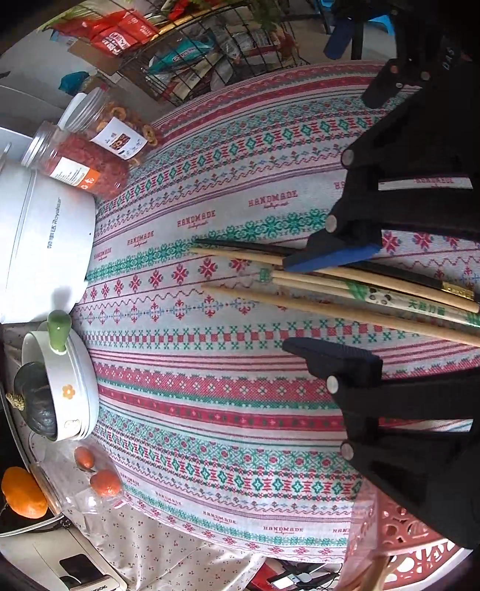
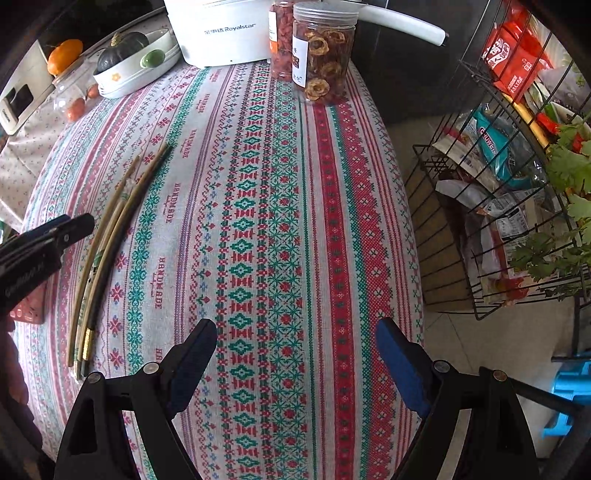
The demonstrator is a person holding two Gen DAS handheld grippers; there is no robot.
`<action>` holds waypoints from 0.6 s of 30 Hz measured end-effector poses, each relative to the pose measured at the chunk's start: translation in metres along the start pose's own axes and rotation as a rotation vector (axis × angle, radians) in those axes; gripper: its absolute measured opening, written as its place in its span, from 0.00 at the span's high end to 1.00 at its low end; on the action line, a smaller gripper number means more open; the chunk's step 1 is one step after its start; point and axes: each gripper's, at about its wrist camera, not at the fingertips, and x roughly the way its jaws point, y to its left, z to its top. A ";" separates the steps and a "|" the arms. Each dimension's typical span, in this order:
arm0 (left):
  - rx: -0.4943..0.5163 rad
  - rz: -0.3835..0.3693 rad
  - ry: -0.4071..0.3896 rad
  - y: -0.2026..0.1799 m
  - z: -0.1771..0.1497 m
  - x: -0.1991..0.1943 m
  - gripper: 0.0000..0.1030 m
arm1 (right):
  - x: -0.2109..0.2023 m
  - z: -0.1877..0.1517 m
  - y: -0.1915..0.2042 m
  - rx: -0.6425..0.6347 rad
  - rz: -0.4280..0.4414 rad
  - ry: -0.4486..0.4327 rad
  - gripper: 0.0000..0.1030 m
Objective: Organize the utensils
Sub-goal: 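Move the left gripper to the loose chopsticks and grasp a wooden chopstick, then lift the chopstick with the left gripper while the right gripper grasps another wooden chopstick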
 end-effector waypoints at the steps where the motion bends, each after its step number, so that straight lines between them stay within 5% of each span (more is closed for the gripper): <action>1: -0.015 0.009 0.003 0.001 0.006 0.006 0.69 | 0.001 0.002 0.000 0.000 0.006 0.000 0.14; 9: -0.080 -0.021 0.066 0.000 0.028 0.043 0.77 | 0.002 0.008 0.003 -0.010 0.025 -0.010 0.14; 13: -0.005 0.010 0.060 -0.010 0.027 0.043 0.78 | 0.001 0.009 0.004 -0.005 0.021 -0.012 0.14; 15: 0.019 0.015 0.066 -0.014 0.024 0.043 0.91 | 0.000 0.008 0.005 -0.004 0.019 -0.012 0.14; 18: 0.027 -0.018 0.084 -0.015 0.012 0.034 0.92 | -0.001 0.006 0.003 -0.008 0.009 -0.018 0.14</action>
